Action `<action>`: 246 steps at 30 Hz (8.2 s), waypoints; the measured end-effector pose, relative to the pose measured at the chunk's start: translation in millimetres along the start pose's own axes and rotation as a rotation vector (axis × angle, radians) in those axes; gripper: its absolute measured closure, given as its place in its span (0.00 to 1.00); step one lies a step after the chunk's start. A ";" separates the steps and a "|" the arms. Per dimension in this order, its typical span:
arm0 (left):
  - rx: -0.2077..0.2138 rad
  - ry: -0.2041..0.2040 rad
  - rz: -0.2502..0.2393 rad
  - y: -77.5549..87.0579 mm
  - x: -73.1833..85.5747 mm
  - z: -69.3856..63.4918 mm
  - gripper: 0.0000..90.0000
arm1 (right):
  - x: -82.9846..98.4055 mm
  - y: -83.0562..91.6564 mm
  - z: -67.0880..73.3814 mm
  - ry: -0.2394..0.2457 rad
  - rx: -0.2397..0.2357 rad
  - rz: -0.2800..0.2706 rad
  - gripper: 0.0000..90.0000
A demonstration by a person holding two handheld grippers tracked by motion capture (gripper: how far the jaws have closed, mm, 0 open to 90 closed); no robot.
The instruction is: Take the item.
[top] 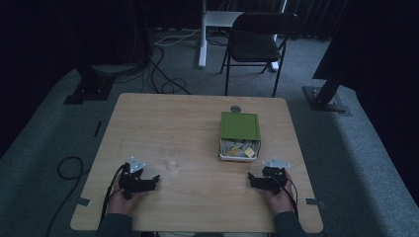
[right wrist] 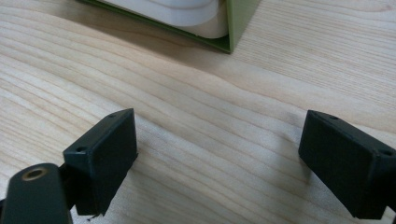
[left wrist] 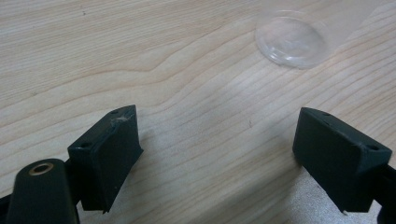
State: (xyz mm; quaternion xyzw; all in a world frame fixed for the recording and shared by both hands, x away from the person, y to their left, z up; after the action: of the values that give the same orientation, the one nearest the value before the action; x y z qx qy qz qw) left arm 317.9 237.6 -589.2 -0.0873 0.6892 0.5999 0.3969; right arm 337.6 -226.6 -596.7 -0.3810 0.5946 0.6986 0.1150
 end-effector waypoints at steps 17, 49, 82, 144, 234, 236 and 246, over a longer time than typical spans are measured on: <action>-0.005 0.003 0.002 0.6 0.5 -0.3 0.18 | 0.2 0.2 0.4 0.008 -0.005 0.000 0.12; -0.005 0.004 0.001 0.5 0.5 -0.3 0.17 | -10.4 34.6 18.7 0.098 -0.087 -0.111 0.50; -0.005 0.004 0.002 0.5 0.5 -0.3 0.17 | -51.3 31.4 26.4 0.180 -0.087 -0.174 0.53; -0.005 0.003 0.002 0.6 0.5 -0.3 0.18 | -45.5 25.7 36.6 0.261 -0.133 -0.118 0.67; -0.005 0.006 0.001 0.5 0.5 -0.4 0.17 | -100.9 19.9 77.3 0.064 0.167 -0.156 0.59; -0.005 0.005 0.001 0.5 0.5 -0.4 0.18 | -101.7 18.8 76.5 0.059 0.172 -0.152 0.59; -0.004 0.009 -0.002 0.3 0.4 -0.6 0.17 | -106.5 8.2 74.8 0.051 0.224 -0.119 0.59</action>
State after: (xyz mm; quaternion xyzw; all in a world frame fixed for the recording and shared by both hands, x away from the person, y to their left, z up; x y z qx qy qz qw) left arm 317.1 237.2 -589.3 -0.0917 0.6895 0.6006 0.3943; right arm 375.8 -129.0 -519.1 -0.4179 0.6481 0.6098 0.1831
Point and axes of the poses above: each handheld gripper's, and its own axes: y roughly backward along the jaws, x roughly out of its underside, z roughly to its left, the point moved 2 cm from there along -y, roughly forward along the jaws, and after that the axes turned 6 degrees about z, right-handed, at the moved point
